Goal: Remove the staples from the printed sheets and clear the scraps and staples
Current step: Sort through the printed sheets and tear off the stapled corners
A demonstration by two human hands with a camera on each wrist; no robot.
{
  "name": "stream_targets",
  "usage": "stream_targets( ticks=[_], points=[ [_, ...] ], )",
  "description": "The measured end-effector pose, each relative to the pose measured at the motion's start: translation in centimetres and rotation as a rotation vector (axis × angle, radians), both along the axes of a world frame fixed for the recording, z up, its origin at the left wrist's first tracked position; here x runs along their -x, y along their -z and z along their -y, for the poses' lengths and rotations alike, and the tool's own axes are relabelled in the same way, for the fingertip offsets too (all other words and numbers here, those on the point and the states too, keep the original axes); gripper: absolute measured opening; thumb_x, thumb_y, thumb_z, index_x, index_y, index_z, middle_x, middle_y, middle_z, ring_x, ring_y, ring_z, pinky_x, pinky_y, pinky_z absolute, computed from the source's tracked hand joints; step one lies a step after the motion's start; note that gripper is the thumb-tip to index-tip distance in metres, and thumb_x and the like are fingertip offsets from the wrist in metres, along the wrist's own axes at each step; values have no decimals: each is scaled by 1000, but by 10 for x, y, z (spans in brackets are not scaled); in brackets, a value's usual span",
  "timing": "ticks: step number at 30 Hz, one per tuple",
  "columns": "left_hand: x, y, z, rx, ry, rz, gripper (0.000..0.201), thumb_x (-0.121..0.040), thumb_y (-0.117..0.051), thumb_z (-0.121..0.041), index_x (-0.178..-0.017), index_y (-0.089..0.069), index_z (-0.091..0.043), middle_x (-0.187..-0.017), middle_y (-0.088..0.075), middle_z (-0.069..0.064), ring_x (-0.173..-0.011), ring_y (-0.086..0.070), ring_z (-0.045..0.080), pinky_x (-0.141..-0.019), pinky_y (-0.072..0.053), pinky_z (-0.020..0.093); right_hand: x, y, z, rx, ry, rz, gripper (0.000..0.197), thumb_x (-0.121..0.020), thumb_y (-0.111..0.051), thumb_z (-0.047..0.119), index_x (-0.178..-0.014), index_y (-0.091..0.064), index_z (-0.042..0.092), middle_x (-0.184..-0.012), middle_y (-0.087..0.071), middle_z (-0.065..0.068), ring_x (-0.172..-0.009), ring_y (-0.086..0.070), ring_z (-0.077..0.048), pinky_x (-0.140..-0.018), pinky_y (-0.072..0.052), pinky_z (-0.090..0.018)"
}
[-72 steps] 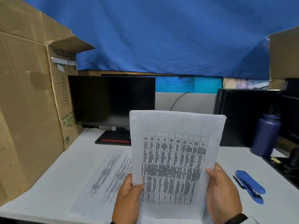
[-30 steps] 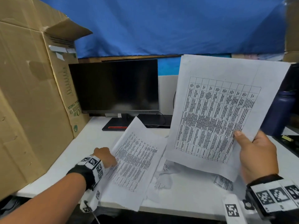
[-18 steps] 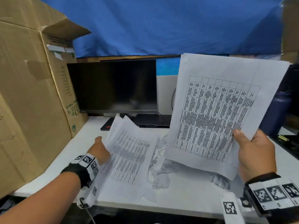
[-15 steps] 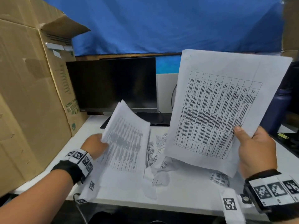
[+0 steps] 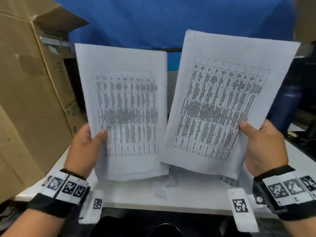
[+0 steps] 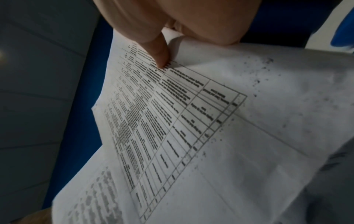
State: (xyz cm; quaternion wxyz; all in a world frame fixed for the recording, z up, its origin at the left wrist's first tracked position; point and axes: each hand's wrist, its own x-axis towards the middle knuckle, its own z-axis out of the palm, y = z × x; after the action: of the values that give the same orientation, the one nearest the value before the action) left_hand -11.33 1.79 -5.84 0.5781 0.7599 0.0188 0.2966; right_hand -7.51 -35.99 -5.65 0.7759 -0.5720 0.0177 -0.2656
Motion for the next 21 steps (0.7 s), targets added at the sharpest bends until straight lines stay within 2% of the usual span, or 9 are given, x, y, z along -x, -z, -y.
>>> stream_targets(
  ticks=[2,6,12,17,19,21],
  points=[
    [6,21,16,-47,37,-49,26,-99,-54,-20,-118,-64,-35,-111,-73,-10,-104,-69,10,-85,-54,34,3,-3,-2,-6,-26,11,21,-94,-59,9,-108,-70,20,-104,-75,-1,-97,-72,-20,-80,-56,-35],
    [5,60,39,36,12,-135,19,-100,-53,-20,-110,-65,-31,-103,-75,-8,-98,-70,11,-86,-56,38,5,-9,4,10,-39,43,21,-94,-59,8,-98,-72,25,-103,-76,1,-99,-72,-20,-83,-55,-36],
    [-16,66,58,9,-40,-111,11,-101,-50,-25,-105,-60,-28,-94,-71,-9,-92,-67,10,-71,-51,24,8,-12,7,33,-30,53,20,-94,-59,10,-94,-71,27,-101,-76,3,-98,-72,-18,-81,-55,-35],
    [-33,40,60,26,-61,-8,21,-102,-49,-26,-120,-60,-29,-106,-70,-13,-98,-64,0,-86,-53,28,6,-11,8,60,-4,37,19,-93,-61,13,-91,-71,29,-101,-76,4,-98,-71,-20,-84,-55,-39],
    [-35,33,60,60,-35,7,23,-102,-49,-25,-122,-60,-31,-111,-71,-12,-103,-66,5,-91,-54,33,6,-12,8,60,-12,35,18,-94,-61,13,-94,-71,28,-103,-76,3,-99,-71,-20,-85,-55,-40],
    [-33,27,62,125,14,26,26,-102,-50,-20,-121,-61,-32,-115,-71,-10,-108,-67,11,-95,-53,40,7,-12,6,37,-55,39,20,-95,-59,10,-105,-70,24,-107,-75,1,-101,-71,-19,-84,-58,-38]
  ],
)
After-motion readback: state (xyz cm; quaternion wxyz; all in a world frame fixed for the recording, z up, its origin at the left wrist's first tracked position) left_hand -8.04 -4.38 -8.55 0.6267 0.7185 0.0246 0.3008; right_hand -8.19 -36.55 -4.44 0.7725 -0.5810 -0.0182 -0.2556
